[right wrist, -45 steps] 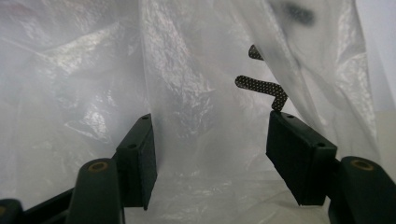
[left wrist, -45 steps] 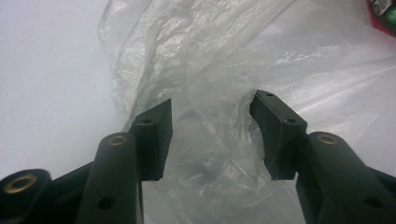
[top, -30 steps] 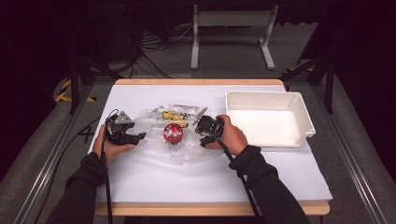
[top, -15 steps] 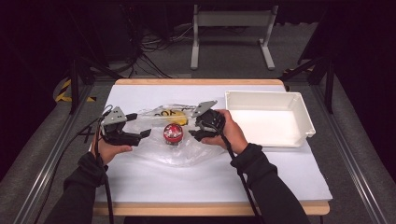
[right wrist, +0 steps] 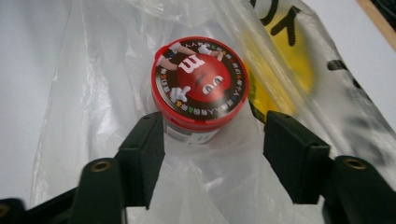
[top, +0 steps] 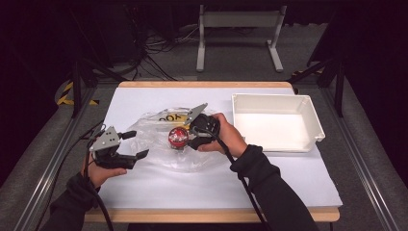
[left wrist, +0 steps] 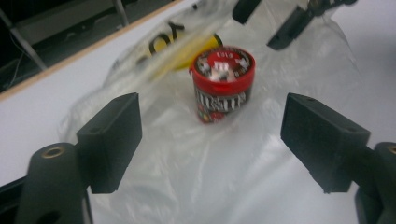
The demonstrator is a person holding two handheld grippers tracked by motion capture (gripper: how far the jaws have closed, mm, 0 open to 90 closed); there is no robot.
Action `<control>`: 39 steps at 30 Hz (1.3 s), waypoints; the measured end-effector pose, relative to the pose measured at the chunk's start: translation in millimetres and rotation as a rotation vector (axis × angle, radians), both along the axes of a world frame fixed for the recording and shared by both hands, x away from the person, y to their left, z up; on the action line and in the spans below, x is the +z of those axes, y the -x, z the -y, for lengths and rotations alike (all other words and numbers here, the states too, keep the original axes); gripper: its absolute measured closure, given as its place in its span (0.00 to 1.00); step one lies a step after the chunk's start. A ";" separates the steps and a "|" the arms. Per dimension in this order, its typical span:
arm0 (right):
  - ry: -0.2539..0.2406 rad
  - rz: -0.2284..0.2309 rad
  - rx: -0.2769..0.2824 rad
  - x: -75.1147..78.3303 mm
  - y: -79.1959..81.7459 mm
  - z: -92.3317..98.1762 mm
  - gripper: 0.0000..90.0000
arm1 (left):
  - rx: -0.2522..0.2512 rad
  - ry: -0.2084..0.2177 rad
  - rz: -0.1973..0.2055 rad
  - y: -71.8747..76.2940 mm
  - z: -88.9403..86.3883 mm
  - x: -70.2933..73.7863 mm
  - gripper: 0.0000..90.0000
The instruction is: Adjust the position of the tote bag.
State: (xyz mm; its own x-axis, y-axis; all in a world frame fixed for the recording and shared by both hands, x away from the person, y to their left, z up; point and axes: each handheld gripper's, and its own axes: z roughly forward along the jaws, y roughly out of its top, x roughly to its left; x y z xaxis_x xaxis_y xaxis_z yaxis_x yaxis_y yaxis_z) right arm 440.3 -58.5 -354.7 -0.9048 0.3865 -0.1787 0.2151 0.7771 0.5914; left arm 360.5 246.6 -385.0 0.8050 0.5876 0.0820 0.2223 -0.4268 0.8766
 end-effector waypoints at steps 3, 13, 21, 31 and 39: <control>0.025 -0.019 0.003 -1.1 -2.1 -10.5 0.35 | 0.003 0.008 -0.010 14.2 -5.6 -14.4 0.20; 0.108 -0.108 -0.012 -5.2 -16.3 -40.5 0.25 | 0.040 0.038 -0.039 33.1 -22.6 -48.3 0.14; 0.211 -0.167 -0.040 -23.2 -28.6 -60.8 0.22 | 0.058 0.054 -0.020 35.0 -25.0 -55.1 0.14; 0.219 -0.194 -0.034 -23.7 -31.8 -60.6 0.28 | 0.061 0.074 -0.027 29.4 -29.7 -59.7 0.13; 0.235 -0.166 -0.017 -15.8 -25.2 -60.0 0.28 | 0.078 0.087 -0.028 26.2 -31.2 -61.1 0.12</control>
